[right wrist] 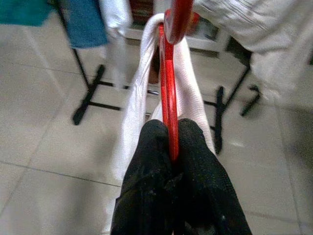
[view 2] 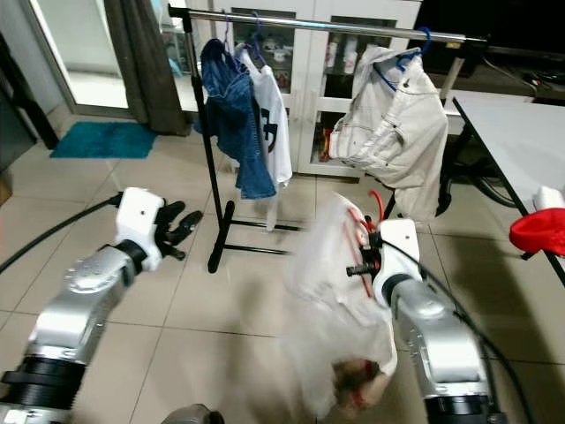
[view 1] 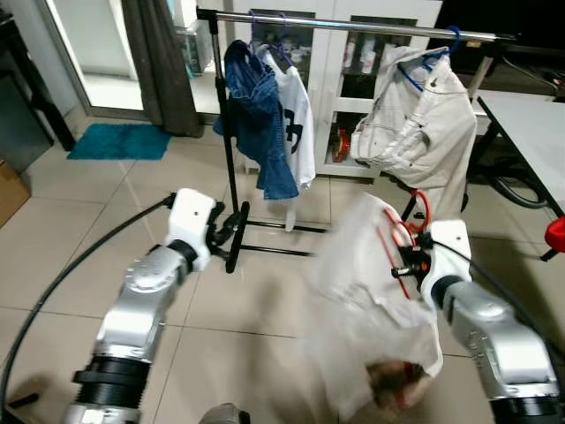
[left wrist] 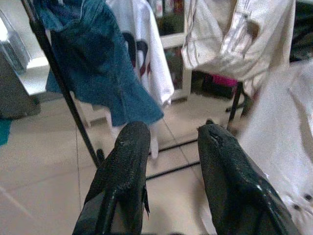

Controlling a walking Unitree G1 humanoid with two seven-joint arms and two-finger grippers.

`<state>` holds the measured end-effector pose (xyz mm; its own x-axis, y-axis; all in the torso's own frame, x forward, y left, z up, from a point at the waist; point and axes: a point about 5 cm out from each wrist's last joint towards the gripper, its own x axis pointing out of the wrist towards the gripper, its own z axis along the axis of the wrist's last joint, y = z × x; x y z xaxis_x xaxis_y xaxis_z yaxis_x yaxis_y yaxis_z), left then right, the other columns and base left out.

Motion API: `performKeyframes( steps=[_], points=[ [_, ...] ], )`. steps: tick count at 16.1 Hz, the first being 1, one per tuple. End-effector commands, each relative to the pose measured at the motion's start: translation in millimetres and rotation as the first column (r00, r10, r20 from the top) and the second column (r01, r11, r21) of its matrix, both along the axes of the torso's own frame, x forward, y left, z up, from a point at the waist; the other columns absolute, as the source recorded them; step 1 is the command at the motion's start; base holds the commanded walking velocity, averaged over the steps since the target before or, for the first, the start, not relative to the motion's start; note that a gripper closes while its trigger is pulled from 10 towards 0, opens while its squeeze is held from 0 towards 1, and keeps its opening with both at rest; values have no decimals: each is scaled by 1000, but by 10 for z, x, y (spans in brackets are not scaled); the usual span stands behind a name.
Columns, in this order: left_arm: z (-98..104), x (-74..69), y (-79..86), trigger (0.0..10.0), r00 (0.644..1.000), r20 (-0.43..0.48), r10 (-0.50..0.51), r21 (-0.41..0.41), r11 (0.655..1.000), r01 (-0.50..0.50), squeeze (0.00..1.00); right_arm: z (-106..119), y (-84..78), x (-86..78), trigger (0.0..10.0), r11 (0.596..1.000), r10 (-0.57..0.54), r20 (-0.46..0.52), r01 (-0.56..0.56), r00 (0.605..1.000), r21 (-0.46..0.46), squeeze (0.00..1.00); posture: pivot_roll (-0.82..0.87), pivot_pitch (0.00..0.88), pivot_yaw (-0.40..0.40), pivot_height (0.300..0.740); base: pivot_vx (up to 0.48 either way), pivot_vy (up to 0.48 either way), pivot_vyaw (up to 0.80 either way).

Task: Hang hanger

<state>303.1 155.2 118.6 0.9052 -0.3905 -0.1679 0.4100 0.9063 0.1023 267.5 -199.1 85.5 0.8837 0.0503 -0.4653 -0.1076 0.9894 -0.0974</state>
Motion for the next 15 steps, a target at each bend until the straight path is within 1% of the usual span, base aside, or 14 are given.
performKeyframes(
  steps=[1, 3, 4, 6, 7, 8, 10, 11, 13, 14, 15],
  points=[
    [43, -1, -70, 10000, 1000, 30, -3, 14, 1000, 2, 0, 12, -14, 24, 10000, 999, -34, 20, 34, 999, -6, 0, 34, 0, -6, 740, 0, 0, 0],
    [-38, -30, -170, 10000, 1000, 26, -11, 76, 997, 9, 0, -102, 116, 39, 10000, 1000, -29, -24, 29, 999, -9, 0, 36, 0, -14, 740, 0, 0, 0],
    [-71, -51, -177, 10000, 1000, 17, 7, 42, 999, -8, 0, -130, 152, 56, 10000, 999, -32, -10, 31, 999, -18, 0, 36, 0, -14, 740, 274, 0, 0],
    [-71, -57, -158, 10000, 999, 26, 32, 27, 999, -33, 0, -126, 173, 74, 10000, 998, -55, 13, 55, 998, 8, 0, 37, 0, -10, 740, 300, 0, 0],
    [-61, -58, -160, 10000, 999, 36, 35, 20, 999, -36, 0, -108, 190, 83, 10000, 997, -68, 19, 67, 997, 40, 0, 42, 0, 10, 740, 307, 0, 0],
    [-61, -62, -161, 10000, 999, 46, 27, 36, 999, -29, 0, -60, 198, 110, 10000, 992, -98, 46, 94, 994, 78, 0, 40, 0, 14, 740, 307, 0, 0],
    [-75, -68, -159, 10000, 998, 51, 30, 47, 998, -33, 0, -20, 202, 133, 10000, 990, -119, 75, 113, 990, 84, 0, 34, 0, 17, 740, 311, 0, 0],
    [-69, -56, -169, 10000, 998, 53, 41, 36, 998, -43, 0, 8, 209, 155, 10000, 989, -126, 94, 117, 988, 89, 0, 33, 0, 17, 740, 315, 0, 0],
    [-41, -16, -245, 10000, 998, 64, 28, 30, 999, -30, 0, 77, 254, 226, 10000, 990, -115, 144, 101, 983, 95, 0, 40, 0, 25, 740, 309, 0, 0],
    [-25, -19, -292, 10000, 997, 72, 5, 33, 999, -7, 0, 124, 296, 258, 10000, 989, -109, 171, 90, 979, 114, 0, 44, 0, 22, 740, 311, 0, 0],
    [-25, -22, -292, 10000, 997, 72, 4, 33, 999, -7, 0, 132, 314, 260, 10000, 989, -105, 176, 84, 979, 125, 0, 43, 0, 22, 740, 311, 0, 0]
  ],
)
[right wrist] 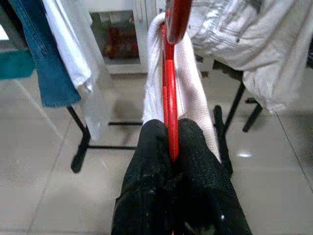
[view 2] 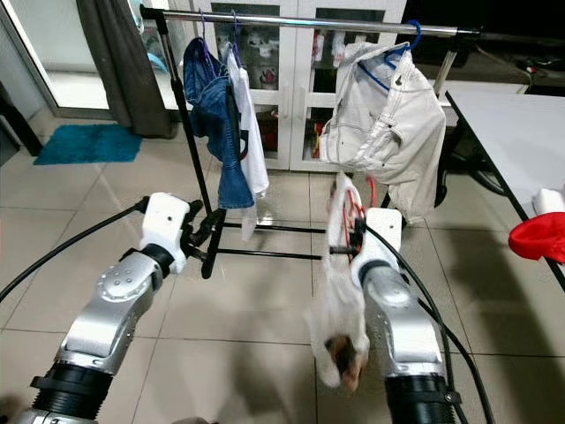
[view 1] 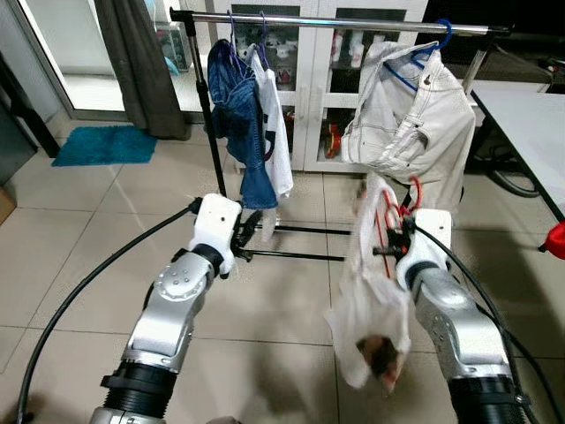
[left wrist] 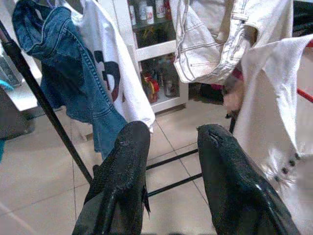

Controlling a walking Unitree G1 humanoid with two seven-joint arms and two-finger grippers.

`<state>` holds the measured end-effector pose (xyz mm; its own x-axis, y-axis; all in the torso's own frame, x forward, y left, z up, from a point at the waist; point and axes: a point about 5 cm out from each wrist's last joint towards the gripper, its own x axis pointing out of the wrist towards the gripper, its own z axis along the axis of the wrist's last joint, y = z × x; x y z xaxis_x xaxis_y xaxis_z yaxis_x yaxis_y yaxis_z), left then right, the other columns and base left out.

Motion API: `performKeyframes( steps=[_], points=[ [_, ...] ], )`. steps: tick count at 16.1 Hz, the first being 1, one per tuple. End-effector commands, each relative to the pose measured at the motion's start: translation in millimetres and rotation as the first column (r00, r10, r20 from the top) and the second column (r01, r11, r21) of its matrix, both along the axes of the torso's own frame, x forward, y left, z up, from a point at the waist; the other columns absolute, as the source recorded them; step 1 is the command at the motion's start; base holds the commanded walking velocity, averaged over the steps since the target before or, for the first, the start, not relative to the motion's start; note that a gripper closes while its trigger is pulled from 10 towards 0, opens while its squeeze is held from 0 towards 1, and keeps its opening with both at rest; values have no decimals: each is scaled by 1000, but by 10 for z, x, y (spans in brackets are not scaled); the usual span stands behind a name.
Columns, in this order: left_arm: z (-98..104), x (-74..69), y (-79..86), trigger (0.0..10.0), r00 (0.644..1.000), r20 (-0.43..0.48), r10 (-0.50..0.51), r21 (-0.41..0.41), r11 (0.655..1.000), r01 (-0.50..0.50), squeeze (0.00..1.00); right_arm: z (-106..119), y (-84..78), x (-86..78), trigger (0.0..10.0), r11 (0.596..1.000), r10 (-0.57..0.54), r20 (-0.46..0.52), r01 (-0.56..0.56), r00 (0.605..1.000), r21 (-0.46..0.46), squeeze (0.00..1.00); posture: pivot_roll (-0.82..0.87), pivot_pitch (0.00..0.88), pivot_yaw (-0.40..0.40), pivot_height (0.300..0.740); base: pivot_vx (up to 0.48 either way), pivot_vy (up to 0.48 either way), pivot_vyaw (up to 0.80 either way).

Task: Hang hanger

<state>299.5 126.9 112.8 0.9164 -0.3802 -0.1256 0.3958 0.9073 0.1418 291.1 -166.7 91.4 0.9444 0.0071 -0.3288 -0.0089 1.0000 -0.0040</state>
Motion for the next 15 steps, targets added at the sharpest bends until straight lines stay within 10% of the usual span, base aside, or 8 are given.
performKeyframes(
  steps=[1, 15],
  points=[
    [23, 4, 7, 10000, 1000, 11, 7, 12, 1000, -7, 0, 76, 14, 23, 10000, 1000, 7, 40, -7, 999, -1, 0, 42, 0, 22, 740, 311, 0, 0],
    [32, 9, 43, 10000, 1000, 14, 28, 2, 1000, -28, 0, 76, 49, 43, 10000, 999, 30, 53, -29, 998, -28, 0, 43, 0, 17, 740, 314, 0, 0]
  ],
)
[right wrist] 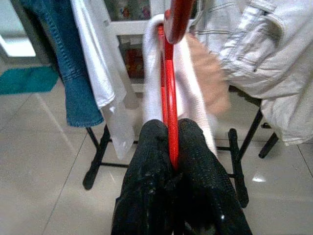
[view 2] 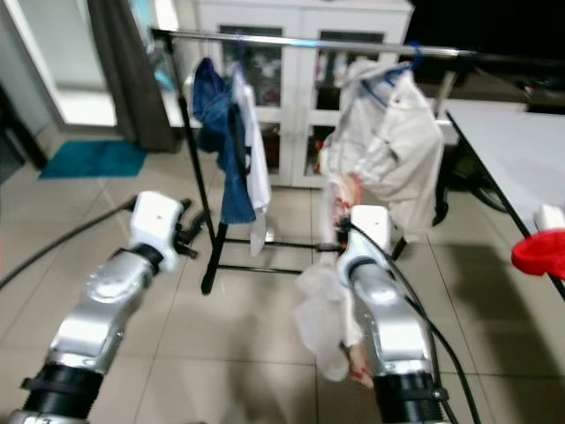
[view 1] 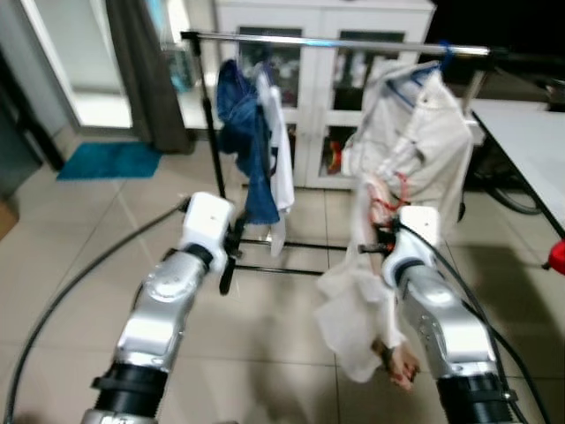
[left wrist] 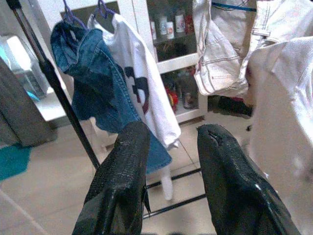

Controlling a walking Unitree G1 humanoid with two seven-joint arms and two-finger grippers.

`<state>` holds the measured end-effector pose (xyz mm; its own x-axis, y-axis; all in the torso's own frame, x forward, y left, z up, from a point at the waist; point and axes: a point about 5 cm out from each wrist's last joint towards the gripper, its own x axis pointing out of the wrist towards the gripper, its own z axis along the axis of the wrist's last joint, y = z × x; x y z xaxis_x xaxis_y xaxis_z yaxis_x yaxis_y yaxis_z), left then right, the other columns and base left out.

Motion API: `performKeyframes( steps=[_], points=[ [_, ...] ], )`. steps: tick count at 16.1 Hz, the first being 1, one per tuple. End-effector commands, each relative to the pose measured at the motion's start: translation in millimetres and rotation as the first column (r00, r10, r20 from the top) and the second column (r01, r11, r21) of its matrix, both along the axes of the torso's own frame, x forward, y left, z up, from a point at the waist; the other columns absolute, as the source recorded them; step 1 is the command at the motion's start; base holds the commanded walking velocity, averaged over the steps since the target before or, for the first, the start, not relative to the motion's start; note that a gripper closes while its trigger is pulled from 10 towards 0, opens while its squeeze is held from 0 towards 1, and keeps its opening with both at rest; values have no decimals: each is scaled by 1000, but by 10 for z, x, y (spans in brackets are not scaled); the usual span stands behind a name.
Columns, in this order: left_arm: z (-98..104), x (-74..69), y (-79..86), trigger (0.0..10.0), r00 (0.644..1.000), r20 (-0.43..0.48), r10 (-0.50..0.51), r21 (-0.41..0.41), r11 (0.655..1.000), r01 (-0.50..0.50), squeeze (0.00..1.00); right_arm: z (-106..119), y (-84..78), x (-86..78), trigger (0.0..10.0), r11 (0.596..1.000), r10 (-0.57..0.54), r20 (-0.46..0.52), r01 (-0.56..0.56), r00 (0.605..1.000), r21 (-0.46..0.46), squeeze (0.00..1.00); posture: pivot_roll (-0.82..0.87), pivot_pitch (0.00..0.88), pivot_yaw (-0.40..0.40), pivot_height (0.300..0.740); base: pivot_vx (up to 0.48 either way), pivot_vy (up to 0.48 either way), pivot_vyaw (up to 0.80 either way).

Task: Hang hanger

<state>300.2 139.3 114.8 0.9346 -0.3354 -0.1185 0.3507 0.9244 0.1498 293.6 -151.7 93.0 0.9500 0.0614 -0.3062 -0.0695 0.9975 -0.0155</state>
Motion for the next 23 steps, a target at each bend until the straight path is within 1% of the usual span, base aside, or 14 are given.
performKeyframes(
  steps=[1, 15, 19, 21, 23],
  points=[
    [15, 7, -77, 10000, 1000, 5, -19, -2, 1000, 19, 0, 59, -100, 19, 10000, 999, -30, 31, 31, 999, -15, 0, 43, 0, 18, 740, 315, 0, 0],
    [40, 42, -78, 10000, 1000, 12, -15, -16, 1000, 15, 0, 97, -94, 64, 10000, 999, -18, 52, 20, 998, -37, 0, 39, 0, 8, 740, 321, 0, 0],
    [37, 42, -90, 10000, 1000, 14, -16, -20, 1000, 16, 0, 114, -76, 66, 10000, 1000, -3, 66, 4, 998, -20, 0, 38, 0, -1, 740, 347, 0, 0],
    [37, 40, -88, 10000, 1000, 16, -14, -22, 1000, 15, 0, 90, -67, 72, 10000, 1000, 7, 43, -7, 999, -2, 0, 39, 0, -7, 740, 356, 0, -656],
    [40, 41, -84, 10000, 1000, 18, -12, -22, 1000, 13, 0, 96, -69, 76, 10000, 1000, 9, 49, -8, 999, -14, 0, 42, 0, -13, 740, 362, 0, -763]
  ],
)
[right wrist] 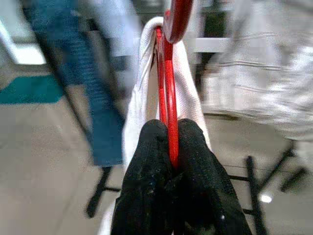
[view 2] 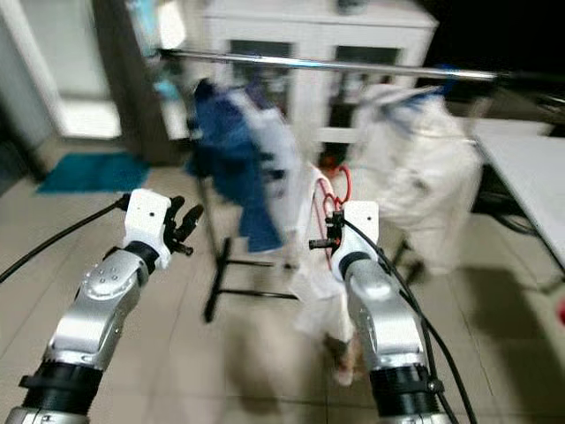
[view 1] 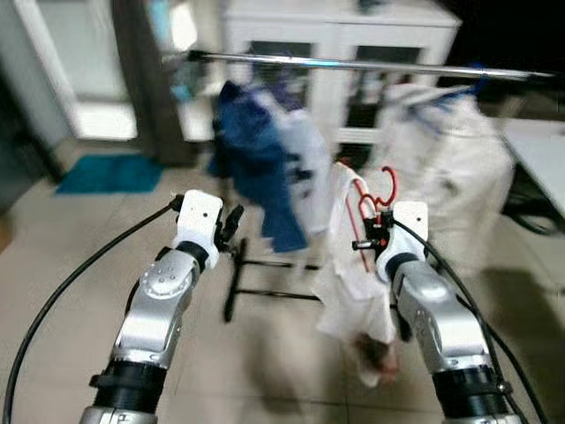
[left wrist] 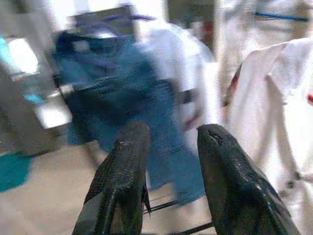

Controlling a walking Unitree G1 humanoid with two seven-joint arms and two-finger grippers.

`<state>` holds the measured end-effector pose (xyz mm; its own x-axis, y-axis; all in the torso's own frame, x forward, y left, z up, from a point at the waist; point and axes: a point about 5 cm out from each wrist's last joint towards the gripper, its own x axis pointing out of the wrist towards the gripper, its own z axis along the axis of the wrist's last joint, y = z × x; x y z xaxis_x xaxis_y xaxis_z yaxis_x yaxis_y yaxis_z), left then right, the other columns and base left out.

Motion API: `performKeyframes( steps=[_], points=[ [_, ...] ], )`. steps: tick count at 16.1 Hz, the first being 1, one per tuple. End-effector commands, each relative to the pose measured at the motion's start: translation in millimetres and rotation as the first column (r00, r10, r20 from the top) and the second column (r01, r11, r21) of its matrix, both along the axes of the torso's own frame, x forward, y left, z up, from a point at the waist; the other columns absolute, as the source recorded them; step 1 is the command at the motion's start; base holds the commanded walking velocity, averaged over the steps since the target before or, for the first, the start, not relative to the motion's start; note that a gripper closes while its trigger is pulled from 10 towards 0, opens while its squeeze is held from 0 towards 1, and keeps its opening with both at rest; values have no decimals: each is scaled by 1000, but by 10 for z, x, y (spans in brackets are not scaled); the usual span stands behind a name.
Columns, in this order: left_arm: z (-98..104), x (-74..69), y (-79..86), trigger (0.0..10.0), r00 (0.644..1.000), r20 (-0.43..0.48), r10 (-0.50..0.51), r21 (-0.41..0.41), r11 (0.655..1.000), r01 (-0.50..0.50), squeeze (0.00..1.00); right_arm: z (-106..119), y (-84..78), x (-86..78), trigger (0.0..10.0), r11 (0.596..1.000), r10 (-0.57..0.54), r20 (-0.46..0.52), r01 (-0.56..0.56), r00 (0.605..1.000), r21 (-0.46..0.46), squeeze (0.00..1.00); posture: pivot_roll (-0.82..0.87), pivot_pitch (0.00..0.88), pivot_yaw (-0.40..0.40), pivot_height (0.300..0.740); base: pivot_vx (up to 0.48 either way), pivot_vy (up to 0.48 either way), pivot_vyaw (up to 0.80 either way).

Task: Hang hanger

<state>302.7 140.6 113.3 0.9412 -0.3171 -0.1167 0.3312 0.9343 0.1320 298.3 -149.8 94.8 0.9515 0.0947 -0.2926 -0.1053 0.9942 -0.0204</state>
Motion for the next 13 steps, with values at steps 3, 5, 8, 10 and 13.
performKeyframes(
  steps=[3, 5, 8, 10, 13],
  points=[
    [51, 17, -96, 10000, 999, 25, -35, -3, 999, 35, 0, 80, -88, 39, 10000, 999, -27, 42, 28, 999, -23, 0, 44, 0, -14, 740, 359, 0, 0],
    [51, 15, -98, 10000, 999, 24, -39, -3, 999, 39, 0, 80, -83, 41, 10000, 999, -23, 42, 24, 999, -24, 0, 44, 0, -14, 740, 360, 0, 0],
    [45, 9, -109, 10000, 999, 24, -45, -4, 999, 45, 0, 78, -91, 43, 10000, 999, -23, 41, 24, 999, -24, 0, 44, 0, -13, 740, 358, 0, 0],
    [45, 10, -112, 10000, 999, 24, -48, -3, 999, 48, 0, 81, -78, 43, 10000, 1000, -13, 45, 14, 999, -22, 0, 44, 0, -14, 740, 358, 0, 0],
    [47, 11, -113, 10000, 998, 24, -50, -3, 999, 50, 0, 87, -66, 47, 10000, 999, 4, 49, -1, 999, -53, 0, 45, 0, -14, 740, 360, 0, 0]
  ],
)
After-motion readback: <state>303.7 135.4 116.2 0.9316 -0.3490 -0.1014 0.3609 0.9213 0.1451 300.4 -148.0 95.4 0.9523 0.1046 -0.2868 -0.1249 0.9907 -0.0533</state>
